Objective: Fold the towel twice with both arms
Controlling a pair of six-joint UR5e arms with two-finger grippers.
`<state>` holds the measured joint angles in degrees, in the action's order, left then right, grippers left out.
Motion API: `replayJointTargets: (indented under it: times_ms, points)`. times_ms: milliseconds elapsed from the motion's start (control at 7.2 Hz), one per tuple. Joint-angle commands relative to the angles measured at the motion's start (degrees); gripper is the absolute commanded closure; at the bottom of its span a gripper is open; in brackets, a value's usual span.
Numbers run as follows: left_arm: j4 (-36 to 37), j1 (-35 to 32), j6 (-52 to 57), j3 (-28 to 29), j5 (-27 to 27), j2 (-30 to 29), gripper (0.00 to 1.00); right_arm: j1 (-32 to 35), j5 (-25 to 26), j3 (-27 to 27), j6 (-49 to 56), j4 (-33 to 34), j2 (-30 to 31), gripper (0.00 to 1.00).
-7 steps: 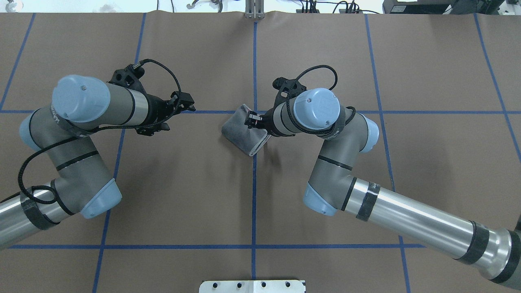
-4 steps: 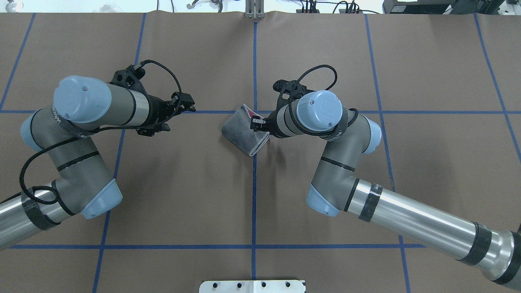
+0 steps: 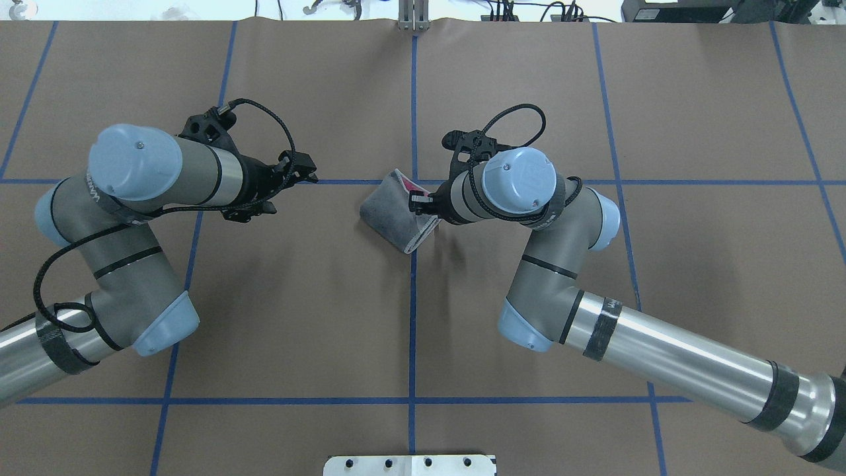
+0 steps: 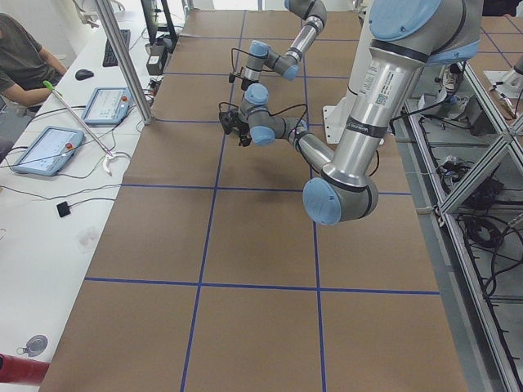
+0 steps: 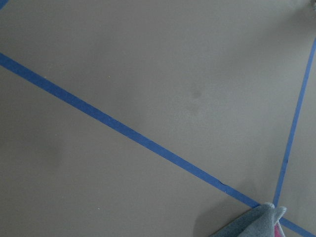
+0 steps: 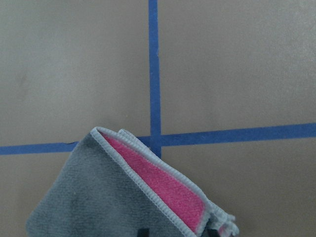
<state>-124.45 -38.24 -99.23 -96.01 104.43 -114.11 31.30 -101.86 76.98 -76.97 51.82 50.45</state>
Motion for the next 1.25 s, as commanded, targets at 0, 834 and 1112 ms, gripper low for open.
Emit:
replayJointTargets:
  times_ms: [0,834,1112]
  points:
    - [0.0,0.09,0.0,0.04,-0.01,-0.06,0.01,0.08,0.26,-0.34,0.77,0.04,0.0,0.52]
    - [0.0,0.0,-0.09,-0.05,-0.1,-0.15,0.01,-0.01,0.26,-0.69,0.77,-0.05,-0.17,0.67]
    - [0.0,-0.08,-0.09,-0.14,-0.1,-0.24,0.01,-0.01,0.17,-0.69,0.77,-0.05,-0.09,1.0]
